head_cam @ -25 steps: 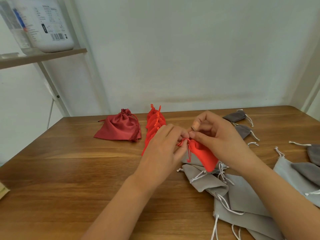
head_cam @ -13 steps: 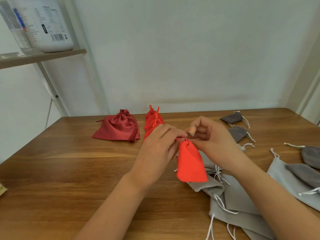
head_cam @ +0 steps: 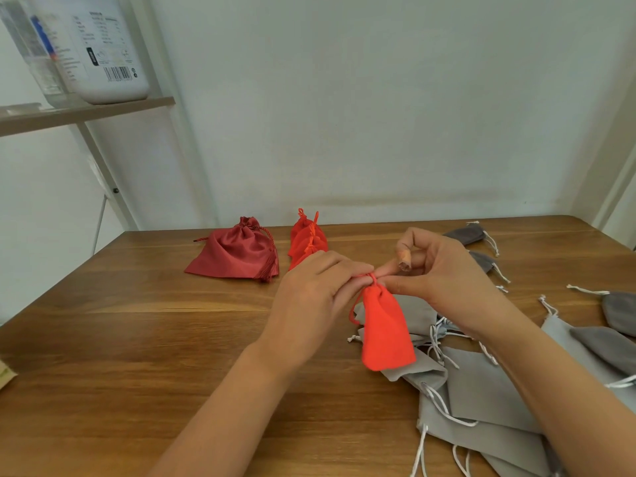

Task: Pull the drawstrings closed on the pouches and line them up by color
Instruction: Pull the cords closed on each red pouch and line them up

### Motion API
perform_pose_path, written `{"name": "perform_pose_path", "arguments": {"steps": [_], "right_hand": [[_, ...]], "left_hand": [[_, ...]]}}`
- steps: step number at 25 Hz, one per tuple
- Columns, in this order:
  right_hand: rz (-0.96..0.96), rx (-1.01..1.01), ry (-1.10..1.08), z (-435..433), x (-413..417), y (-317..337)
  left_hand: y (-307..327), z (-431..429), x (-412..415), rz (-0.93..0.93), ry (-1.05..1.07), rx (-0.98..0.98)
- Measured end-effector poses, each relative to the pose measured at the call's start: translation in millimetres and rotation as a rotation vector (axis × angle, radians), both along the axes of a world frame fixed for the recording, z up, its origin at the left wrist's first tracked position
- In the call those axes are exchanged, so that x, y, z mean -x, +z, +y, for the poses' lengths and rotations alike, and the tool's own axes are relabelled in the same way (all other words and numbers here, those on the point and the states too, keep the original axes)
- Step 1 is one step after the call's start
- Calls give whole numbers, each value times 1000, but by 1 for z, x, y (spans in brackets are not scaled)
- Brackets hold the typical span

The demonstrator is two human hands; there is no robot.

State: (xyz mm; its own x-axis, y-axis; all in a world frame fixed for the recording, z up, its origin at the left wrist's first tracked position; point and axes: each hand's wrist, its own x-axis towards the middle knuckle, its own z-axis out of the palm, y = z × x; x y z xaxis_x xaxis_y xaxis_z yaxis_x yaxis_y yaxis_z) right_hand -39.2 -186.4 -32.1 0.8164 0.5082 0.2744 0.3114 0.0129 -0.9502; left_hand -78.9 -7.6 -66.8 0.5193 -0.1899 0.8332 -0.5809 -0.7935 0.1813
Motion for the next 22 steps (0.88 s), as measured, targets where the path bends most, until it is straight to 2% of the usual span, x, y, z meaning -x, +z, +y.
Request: {"name": "perform_pose_path", "arguments": {"steps": [3, 6, 8, 10, 12, 16, 19, 22], "right_hand": [[-156, 93, -67, 1, 1, -1], [-327, 211, -204, -4, -3, -2], [-330, 216, -246, -6, -6, -3], [-251, 200, -195, -6, -7, -5], [-189, 230, -123, -4, -9, -8], [-241, 277, -114, -2, -12, -12], [-411, 375, -218, -2, -11, -13], [-586, 454, -192, -3, -11, -11]], "left_hand": [[-1, -1, 0, 32, 11, 14], [-1, -4, 1, 140, 54, -4], [-2, -6, 4, 220, 61, 0], [-2, -8, 5, 252, 59, -7], [0, -10, 6, 228, 85, -13], [2, -9, 6, 207, 120, 22], [1, -10, 8, 236, 105, 31], [0, -9, 7, 236, 102, 55]]}}
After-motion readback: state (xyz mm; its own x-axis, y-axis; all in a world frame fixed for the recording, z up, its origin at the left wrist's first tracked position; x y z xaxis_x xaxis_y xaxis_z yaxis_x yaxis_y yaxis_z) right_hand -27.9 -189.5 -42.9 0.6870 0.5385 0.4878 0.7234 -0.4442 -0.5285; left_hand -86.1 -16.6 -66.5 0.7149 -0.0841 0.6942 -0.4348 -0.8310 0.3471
